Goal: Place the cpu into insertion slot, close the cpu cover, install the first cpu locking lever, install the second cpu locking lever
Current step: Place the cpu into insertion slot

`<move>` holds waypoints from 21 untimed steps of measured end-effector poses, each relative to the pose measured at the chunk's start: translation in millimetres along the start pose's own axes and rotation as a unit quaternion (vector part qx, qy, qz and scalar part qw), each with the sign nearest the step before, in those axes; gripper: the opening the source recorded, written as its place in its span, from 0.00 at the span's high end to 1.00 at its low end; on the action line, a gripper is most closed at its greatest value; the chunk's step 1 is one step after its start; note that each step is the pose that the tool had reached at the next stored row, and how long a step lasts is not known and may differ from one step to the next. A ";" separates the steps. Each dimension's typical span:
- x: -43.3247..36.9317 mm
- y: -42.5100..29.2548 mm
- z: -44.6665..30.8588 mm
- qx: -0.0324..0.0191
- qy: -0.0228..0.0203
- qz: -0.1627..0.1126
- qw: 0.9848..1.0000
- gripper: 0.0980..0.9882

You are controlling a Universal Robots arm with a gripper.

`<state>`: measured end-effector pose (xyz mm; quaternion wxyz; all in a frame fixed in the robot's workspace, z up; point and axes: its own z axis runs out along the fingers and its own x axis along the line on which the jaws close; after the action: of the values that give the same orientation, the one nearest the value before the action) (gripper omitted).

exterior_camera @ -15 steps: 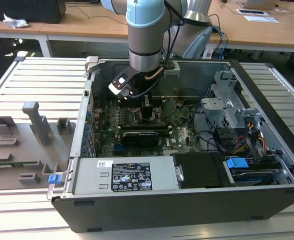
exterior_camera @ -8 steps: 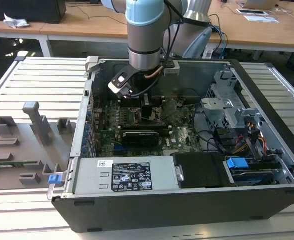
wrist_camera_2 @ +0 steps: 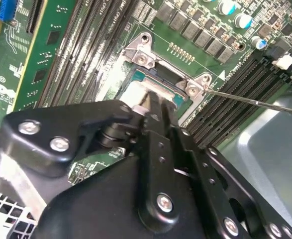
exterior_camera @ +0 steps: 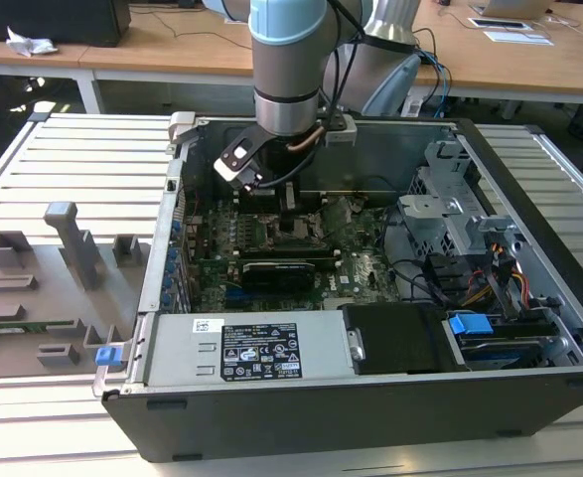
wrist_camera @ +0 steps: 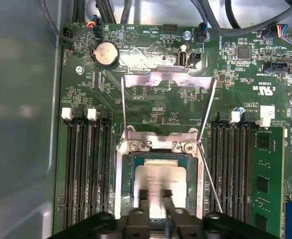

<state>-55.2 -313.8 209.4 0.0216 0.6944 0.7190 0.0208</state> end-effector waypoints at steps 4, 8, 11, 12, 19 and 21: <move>-5.0 -0.1 0.1 0.000 0.000 0.000 1.000 0.99; -5.7 1.2 6.5 0.003 0.000 0.000 1.000 0.99; -5.8 6.0 7.1 0.003 0.000 0.000 1.000 0.99; -5.9 8.3 7.0 0.003 0.000 0.000 1.000 0.99; -5.9 12.5 -10.6 0.003 0.000 0.000 1.000 0.99; -6.0 12.9 -17.7 0.003 0.000 0.000 1.000 0.99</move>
<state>-43.1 -319.3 227.8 0.0195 0.6944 0.7191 0.0188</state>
